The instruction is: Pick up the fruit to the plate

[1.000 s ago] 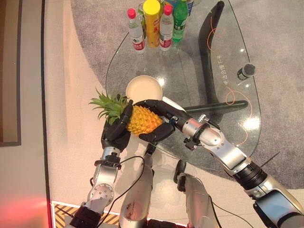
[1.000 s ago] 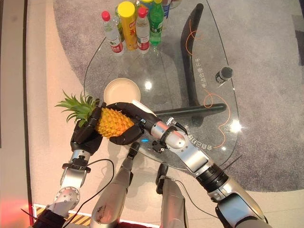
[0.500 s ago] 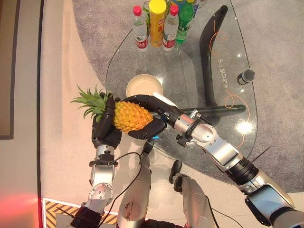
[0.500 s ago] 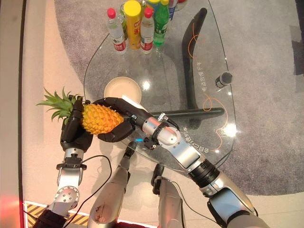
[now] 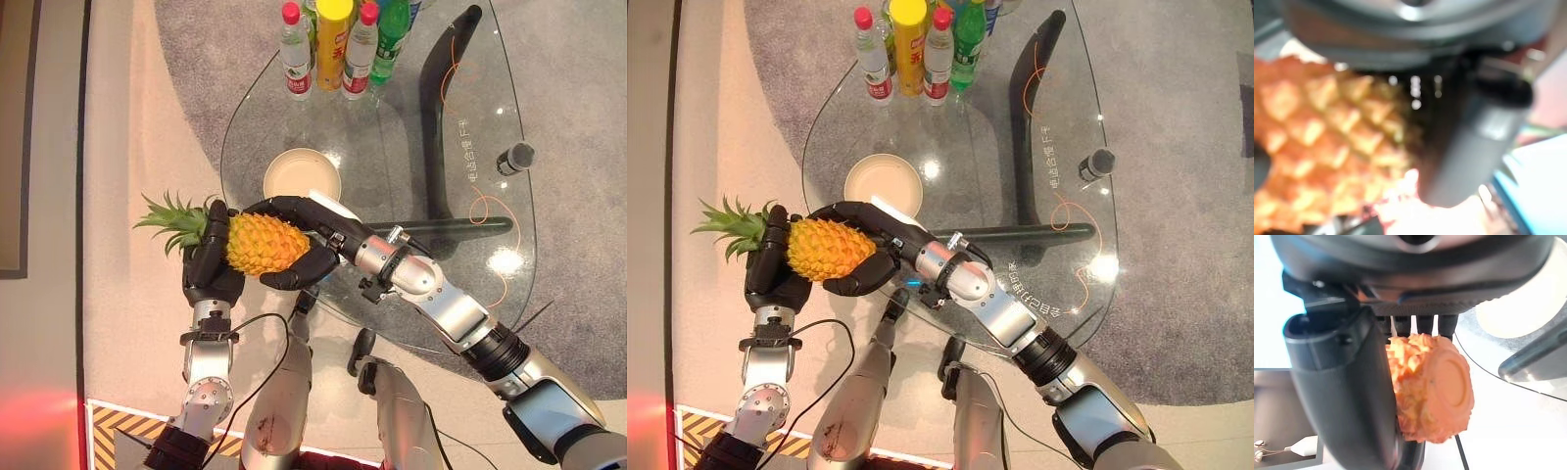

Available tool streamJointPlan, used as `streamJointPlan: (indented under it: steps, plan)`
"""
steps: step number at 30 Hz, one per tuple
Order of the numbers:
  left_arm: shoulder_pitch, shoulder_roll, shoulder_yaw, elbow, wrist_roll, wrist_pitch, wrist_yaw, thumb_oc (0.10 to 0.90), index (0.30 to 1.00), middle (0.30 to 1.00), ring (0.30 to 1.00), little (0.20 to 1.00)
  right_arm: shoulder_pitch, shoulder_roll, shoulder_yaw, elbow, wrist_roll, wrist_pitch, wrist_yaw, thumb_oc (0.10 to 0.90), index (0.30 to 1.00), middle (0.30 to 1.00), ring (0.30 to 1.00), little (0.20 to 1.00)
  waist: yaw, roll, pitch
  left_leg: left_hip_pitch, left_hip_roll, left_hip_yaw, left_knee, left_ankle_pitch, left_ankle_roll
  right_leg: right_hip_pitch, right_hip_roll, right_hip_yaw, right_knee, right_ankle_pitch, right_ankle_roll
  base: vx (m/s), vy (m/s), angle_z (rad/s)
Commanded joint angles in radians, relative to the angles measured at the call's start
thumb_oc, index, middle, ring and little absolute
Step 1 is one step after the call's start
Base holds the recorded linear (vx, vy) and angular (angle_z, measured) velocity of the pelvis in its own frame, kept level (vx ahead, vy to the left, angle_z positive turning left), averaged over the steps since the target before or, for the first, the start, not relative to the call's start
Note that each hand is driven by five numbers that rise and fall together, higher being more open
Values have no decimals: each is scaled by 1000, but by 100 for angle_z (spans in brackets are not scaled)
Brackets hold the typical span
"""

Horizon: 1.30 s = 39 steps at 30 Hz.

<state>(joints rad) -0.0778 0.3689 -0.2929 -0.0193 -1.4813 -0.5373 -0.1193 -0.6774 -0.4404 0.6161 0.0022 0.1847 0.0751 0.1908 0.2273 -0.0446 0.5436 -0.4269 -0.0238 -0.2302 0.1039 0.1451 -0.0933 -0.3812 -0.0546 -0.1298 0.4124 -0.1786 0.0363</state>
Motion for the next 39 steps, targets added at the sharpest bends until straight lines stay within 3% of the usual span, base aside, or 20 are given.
streamJointPlan:
  steps: [1,5,6,7,8,9,16,32,39]
  plan:
    - [-160,-33,114,-252,-47,-105,-161,100,300,300,300,200,-1,82,94,-96,49,-120,10,100,300,300,300,200,3,-45,-24,50,-114,25,120,-191,82,55,28,-32,-211,162,64,0,0,0]
    - [-161,-35,121,-246,-40,-113,-164,100,300,300,300,200,13,72,57,-92,42,-130,-92,100,300,300,300,200,-7,-49,-24,52,-112,28,115,-191,86,55,29,-26,-216,166,65,0,0,0]
    - [-161,-36,121,-246,-37,-115,-163,100,300,300,300,200,16,71,51,-93,33,-131,-110,177,366,366,366,277,-9,-49,-24,51,-112,29,115,-191,87,54,29,-25,-216,167,65,0,0,0]
    - [-161,-35,126,-248,-31,-118,-159,100,300,300,300,200,27,67,37,-100,20,-133,-141,427,580,580,580,527,-14,-49,-24,50,-112,31,114,-192,88,52,30,-22,-216,167,66,0,0,0]
    - [-162,-35,130,-249,-24,-121,-156,100,300,300,300,200,33,61,25,-104,16,-134,-157,454,604,604,604,554,-17,-50,-24,49,-111,33,113,-192,89,50,30,-21,-216,167,66,0,0,0]
    - [-162,-34,133,-249,-18,-125,-152,100,300,300,300,200,41,55,14,-110,8,-136,-171,800,900,900,900,900,-20,-51,-24,48,-110,35,113,-192,90,47,30,-20,-215,167,67,0,0,0]
    - [-156,-34,153,-246,5,-152,-149,100,300,300,300,200,105,21,-70,-167,-37,-143,-255,800,900,900,900,900,-48,-53,-24,34,-108,49,115,-192,96,28,31,-7,-210,170,72,-17,23,-4]
    - [-141,-39,197,-259,15,-201,-130,100,300,300,300,200,260,-51,-238,-262,-124,-132,-343,800,900,900,900,900,-103,-46,-24,25,-99,92,118,-192,103,-1,26,16,-192,171,79,-10,25,-4]
    - [-129,-35,222,-265,0,-210,-128,100,300,300,300,200,331,-78,-311,-280,-129,-160,-364,800,900,900,900,900,-122,-45,-24,18,-95,108,119,-191,105,-13,26,25,-186,171,84,-1,18,-4]
